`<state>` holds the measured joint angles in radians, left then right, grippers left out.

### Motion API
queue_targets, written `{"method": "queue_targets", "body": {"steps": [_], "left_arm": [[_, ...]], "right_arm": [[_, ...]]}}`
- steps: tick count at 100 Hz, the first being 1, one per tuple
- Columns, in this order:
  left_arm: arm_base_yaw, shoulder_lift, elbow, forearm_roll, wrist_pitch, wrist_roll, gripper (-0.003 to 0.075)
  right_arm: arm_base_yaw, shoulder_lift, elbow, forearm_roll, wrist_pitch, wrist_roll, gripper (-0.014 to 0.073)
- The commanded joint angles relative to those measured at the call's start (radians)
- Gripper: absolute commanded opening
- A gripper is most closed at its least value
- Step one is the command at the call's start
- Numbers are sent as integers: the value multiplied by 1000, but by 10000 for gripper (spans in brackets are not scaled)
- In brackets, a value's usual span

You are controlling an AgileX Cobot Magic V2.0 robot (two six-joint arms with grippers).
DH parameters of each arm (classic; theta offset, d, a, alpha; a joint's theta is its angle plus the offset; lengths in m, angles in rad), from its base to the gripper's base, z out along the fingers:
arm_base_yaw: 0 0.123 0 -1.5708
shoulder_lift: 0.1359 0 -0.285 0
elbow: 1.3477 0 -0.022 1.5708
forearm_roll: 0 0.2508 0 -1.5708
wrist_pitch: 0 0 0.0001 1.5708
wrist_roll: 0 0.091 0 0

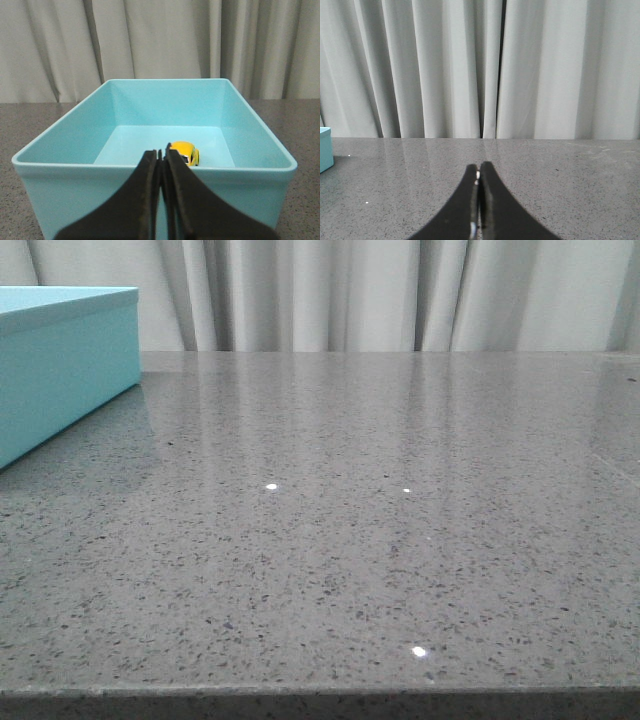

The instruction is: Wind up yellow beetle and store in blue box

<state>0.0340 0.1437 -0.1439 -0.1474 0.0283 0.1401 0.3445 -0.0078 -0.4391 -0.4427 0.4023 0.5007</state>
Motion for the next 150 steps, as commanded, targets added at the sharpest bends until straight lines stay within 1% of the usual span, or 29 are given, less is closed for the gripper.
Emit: {"method": "queue_targets", "body": {"steps": [1,31,36,42,60,76,150], "left_arm": [[0,-36,12,73,-99,-98,-20],[0,-182,161,97,-106,-101,-20],[-2,-180,186,97,-136,-101,-20],[-9,-180,184,101,-87,-101,-20],[-45,-180,184,107,-58,-101,-20],[-78,-180,184,105,-58,-101,-20],[-79,-180,184,105,-58,-101,-20]], "right_arm": [[-1,14,-22,-28,-74,-8,-67],[-1,14,-22,-28,-74,-8,-67],[-1,14,-22,-28,-74,-8,-67],[-1,14,-22,-28,-74,-8,-67],[-1,14,-22,-28,-74,-8,-67],[-1,14,-22,-28,-74,-8,-67],[-1,14,-22,-28,-74,-8,-67]]}}
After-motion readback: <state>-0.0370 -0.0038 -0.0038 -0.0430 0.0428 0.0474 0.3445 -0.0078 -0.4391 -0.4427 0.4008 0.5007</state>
